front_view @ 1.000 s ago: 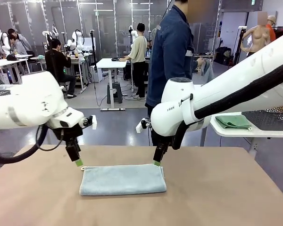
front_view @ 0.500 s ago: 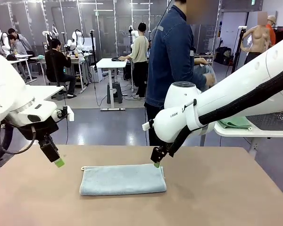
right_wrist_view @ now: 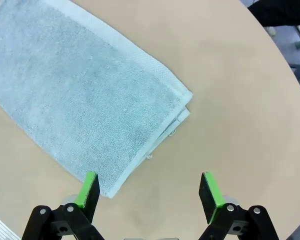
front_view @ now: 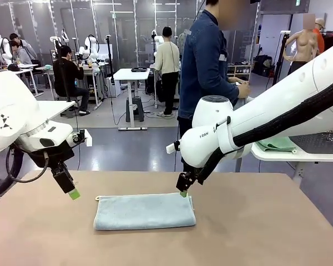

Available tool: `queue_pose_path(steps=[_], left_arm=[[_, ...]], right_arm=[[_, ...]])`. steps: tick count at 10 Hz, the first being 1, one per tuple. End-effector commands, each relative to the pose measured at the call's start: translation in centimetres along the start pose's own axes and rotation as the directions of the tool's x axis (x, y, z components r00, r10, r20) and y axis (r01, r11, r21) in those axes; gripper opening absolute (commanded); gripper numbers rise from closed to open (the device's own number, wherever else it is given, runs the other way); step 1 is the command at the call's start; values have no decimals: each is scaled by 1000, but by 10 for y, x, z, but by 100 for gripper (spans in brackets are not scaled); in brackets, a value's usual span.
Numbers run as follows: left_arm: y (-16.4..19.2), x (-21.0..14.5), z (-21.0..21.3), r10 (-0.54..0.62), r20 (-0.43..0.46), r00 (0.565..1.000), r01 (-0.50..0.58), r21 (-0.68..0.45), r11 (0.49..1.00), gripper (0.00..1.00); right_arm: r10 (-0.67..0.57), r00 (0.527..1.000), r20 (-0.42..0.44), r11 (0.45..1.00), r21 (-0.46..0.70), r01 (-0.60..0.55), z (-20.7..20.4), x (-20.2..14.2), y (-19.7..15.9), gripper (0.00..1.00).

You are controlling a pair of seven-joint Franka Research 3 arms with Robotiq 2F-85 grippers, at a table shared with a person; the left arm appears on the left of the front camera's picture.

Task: Fold the towels and place them in the basket.
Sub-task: When a person lays out a Towel with hook on the table, fold it in half twice.

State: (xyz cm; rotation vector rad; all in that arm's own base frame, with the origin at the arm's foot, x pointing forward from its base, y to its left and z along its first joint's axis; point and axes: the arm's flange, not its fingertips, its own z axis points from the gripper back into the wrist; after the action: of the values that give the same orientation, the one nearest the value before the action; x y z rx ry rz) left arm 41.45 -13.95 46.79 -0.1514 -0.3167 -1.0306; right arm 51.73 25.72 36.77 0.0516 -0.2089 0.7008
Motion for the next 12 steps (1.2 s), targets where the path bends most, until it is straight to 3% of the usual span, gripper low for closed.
queue_pose_path(steps=[1, 3, 5, 6, 8, 12], left_arm=[[-9, -6, 82, 52, 13, 999, -53, 99, 994, 100], [-29, -16, 173, 88, 6, 996, -88, 148, 985, 100], [-59, -22, 244, 70, 9, 998, -70, 175, 982, 100], [-76, -25, 282, 79, 29, 996, -84, 222, 971, 100], [-80, -29, 337, 96, 59, 994, -106, 210, 972, 100], [-82, -56, 391, 104, 172, 980, -133, 166, 977, 100]], right_arm=[[-228, 973, -33, 973, 16, 228, -21, 10, -3, 100], [-426, 903, -50, 904, 26, 428, -41, 9, -5, 100], [-537, 843, -26, 843, 2, 537, -59, 11, -8, 100], [-546, 837, -43, 837, 27, 547, -69, 13, -7, 100], [-563, 824, -60, 825, 27, 565, -79, 13, -8, 100], [-583, 809, -73, 808, 47, 587, -89, 8, -9, 100]])
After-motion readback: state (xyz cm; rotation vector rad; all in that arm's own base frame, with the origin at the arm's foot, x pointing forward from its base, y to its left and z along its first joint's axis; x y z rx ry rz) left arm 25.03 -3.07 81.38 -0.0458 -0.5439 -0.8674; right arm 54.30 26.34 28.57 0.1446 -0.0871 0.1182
